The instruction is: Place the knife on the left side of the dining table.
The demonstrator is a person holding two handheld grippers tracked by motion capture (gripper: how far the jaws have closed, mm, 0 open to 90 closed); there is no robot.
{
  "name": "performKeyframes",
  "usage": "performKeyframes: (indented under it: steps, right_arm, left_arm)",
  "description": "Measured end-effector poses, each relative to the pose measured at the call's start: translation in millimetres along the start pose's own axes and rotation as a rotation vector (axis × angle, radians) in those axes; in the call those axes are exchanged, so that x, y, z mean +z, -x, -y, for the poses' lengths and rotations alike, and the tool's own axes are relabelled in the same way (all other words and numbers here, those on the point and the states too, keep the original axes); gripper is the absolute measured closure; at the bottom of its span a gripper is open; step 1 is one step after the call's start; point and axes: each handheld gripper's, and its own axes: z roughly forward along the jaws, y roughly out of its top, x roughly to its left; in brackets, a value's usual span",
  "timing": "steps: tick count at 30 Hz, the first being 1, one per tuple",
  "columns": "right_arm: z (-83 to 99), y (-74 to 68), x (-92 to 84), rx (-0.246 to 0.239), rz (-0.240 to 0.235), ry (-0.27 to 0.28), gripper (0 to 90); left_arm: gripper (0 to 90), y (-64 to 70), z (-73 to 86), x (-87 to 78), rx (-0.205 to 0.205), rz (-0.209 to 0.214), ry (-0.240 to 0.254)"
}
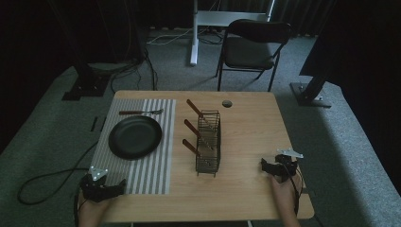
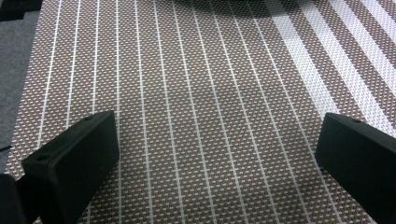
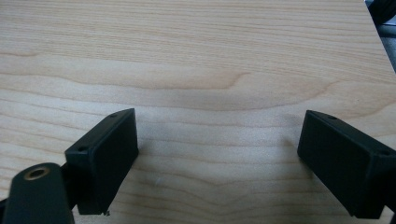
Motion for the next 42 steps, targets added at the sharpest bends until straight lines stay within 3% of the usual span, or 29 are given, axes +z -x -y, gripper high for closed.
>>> performKeyframes:
  steps: [23,27,32,35,37,42]
  right_arm:
    - [0.0,0.1,0.0,0.0,0.0,0.0,11.3]
    - [0.0,0.1,0.0,-0.001,0.0,0.0,11.3]
    - [0.1,0.1,0.0,-0.001,0.0,0.0,11.2]
    - [0.1,0.1,0.0,-0.001,0.0,0.0,11.3]
    - [0.0,0.1,0.0,0.0,0.0,0.0,11.3]
    - [0.0,0.1,0.0,0.0,0.0,0.0,11.3]
  left_arm:
    - [2.1,-0.9,-6.4,0.4,0.002,0.015,-0.023]
    - [2.1,3.3,-13.5,-3.5,0.035,0.019,0.002]
    - [2.1,6.8,-25.7,-9.3,0.039,0.063,0.036]
    - [2.4,7.5,-33.3,-12.0,0.029,0.112,0.063]
    - [3.8,9.3,-37.0,-12.2,0.043,0.131,0.066]
    - [3.7,15.3,-49.3,-12.7,0.073,0.139,0.067]
